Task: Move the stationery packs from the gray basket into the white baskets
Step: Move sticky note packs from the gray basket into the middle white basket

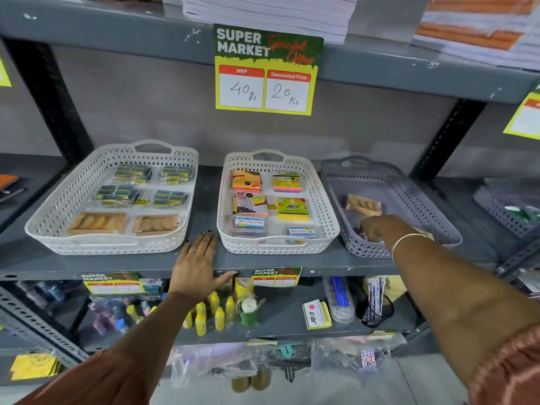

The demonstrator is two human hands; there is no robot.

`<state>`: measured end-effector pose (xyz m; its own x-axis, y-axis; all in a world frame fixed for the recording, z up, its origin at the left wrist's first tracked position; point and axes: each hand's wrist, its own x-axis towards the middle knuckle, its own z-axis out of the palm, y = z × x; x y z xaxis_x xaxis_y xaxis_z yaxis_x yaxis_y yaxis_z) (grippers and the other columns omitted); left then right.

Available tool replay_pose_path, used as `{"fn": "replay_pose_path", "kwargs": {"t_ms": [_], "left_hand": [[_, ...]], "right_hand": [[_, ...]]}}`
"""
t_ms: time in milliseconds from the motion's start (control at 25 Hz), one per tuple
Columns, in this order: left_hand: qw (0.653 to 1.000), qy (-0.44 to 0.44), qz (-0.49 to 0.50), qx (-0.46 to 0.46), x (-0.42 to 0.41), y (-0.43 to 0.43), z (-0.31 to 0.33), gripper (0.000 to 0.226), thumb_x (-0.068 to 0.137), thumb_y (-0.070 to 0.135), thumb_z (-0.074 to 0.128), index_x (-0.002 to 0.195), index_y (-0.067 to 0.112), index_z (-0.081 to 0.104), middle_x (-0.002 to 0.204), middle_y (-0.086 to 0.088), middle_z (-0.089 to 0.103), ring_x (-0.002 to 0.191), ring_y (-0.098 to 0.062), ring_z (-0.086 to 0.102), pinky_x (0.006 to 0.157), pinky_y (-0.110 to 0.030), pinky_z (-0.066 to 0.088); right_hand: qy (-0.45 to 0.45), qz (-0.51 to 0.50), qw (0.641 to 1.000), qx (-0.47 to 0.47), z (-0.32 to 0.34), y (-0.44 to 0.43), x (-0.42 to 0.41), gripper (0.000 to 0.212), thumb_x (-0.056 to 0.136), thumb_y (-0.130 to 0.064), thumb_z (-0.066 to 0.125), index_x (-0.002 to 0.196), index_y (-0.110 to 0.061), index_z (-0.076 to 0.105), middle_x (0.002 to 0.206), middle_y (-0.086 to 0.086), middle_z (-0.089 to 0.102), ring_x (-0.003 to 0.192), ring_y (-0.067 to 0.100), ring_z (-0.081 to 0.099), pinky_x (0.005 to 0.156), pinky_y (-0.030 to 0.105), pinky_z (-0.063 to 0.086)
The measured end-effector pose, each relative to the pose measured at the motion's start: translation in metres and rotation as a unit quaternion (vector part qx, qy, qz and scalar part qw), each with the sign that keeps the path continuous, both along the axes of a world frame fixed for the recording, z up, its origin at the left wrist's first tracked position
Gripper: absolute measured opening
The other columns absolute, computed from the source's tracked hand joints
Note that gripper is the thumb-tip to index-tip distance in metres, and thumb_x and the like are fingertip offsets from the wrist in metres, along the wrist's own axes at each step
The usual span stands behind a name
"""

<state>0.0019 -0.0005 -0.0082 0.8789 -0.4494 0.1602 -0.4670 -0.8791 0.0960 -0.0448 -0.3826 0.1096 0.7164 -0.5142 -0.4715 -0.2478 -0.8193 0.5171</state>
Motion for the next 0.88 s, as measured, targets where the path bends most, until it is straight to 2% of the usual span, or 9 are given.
{"fn": "replay_pose_path", "kwargs": {"t_ms": [160,280,360,480,560,600,680,760,880], "left_hand": [[1.000,-0.002,0.001,0.001,-0.001,0.000,0.001,0.107,0.073,0.084,0.009,0.133,0.003,0.044,0.136,-0.015,0.048,0.127,-0.030,0.042,0.106,-0.047,0.032],[1.000,-0.001,0.001,0.003,-0.001,0.000,0.000,0.106,0.073,0.083,0.009,0.133,0.003,0.044,0.136,-0.015,0.049,0.126,-0.030,0.043,0.105,-0.048,0.031],[1.000,-0.001,0.002,0.003,0.000,0.000,0.000,0.106,0.074,0.083,0.009,0.133,0.003,0.044,0.137,-0.015,0.048,0.127,-0.029,0.042,0.106,-0.048,0.031],[1.000,-0.002,0.002,0.006,0.000,0.000,0.000,0.106,0.074,0.083,0.007,0.133,0.003,0.043,0.137,-0.014,0.048,0.128,-0.028,0.041,0.106,-0.048,0.031],[1.000,-0.001,0.002,0.006,-0.001,0.000,0.000,0.106,0.074,0.083,0.007,0.133,0.002,0.044,0.137,-0.015,0.048,0.127,-0.029,0.042,0.106,-0.048,0.031],[1.000,-0.001,0.002,0.006,-0.001,0.000,0.001,0.106,0.074,0.083,0.007,0.133,0.002,0.044,0.137,-0.015,0.048,0.127,-0.029,0.042,0.105,-0.048,0.032],[1.000,0.001,0.003,0.005,-0.001,0.000,0.002,0.107,0.074,0.083,0.006,0.133,0.002,0.044,0.136,-0.015,0.049,0.127,-0.029,0.043,0.105,-0.048,0.032],[1.000,0.000,0.005,0.005,-0.002,0.000,0.002,0.107,0.074,0.083,0.006,0.133,0.002,0.044,0.136,-0.015,0.049,0.126,-0.029,0.043,0.105,-0.048,0.032],[1.000,0.003,0.005,0.005,-0.002,0.001,0.002,0.107,0.074,0.083,0.006,0.133,0.002,0.044,0.136,-0.015,0.049,0.126,-0.029,0.043,0.105,-0.048,0.032]], "right_hand": [[-0.049,0.000,0.997,0.063,-0.008,-0.009,0.008,0.043,0.092,-0.010,0.047,0.135,-0.010,0.049,0.138,0.010,0.055,0.123,0.028,0.055,0.098,0.033,0.046],[-0.093,-0.004,0.991,0.092,-0.009,-0.010,0.010,0.050,0.090,-0.007,0.053,0.139,-0.007,0.045,0.141,0.013,0.052,0.124,0.030,0.054,0.099,0.033,0.046],[-0.164,-0.017,0.979,0.122,0.003,-0.006,0.011,0.059,0.086,-0.013,0.062,0.141,-0.008,0.042,0.144,0.014,0.048,0.127,0.031,0.051,0.099,0.034,0.045],[-0.304,-0.011,0.946,0.110,0.036,0.017,0.022,0.048,0.085,-0.026,0.065,0.129,-0.011,0.056,0.131,0.015,0.058,0.118,0.031,0.057,0.087,0.030,0.047],[-0.370,0.023,0.920,0.125,0.054,0.039,0.035,0.051,0.083,-0.028,0.066,0.129,-0.009,0.053,0.129,0.016,0.056,0.117,0.031,0.055,0.090,0.034,0.047],[-0.376,0.056,0.909,0.169,0.059,0.053,0.040,0.050,0.083,-0.027,0.066,0.128,-0.010,0.053,0.129,0.015,0.054,0.117,0.030,0.054,0.093,0.036,0.047],[-0.312,0.116,0.905,0.264,0.057,0.081,0.048,0.046,0.084,-0.022,0.066,0.127,-0.009,0.054,0.129,0.014,0.053,0.113,0.028,0.054,0.094,0.036,0.048],[-0.219,0.153,0.924,0.274,0.043,0.102,0.054,0.051,0.084,-0.020,0.067,0.130,-0.004,0.052,0.134,0.017,0.051,0.112,0.027,0.052,0.091,0.030,0.045],[-0.135,0.149,0.946,0.255,0.022,0.112,0.057,0.058,0.084,-0.020,0.068,0.135,-0.003,0.047,0.137,0.016,0.050,0.122,0.030,0.050,0.099,0.035,0.044]]}}
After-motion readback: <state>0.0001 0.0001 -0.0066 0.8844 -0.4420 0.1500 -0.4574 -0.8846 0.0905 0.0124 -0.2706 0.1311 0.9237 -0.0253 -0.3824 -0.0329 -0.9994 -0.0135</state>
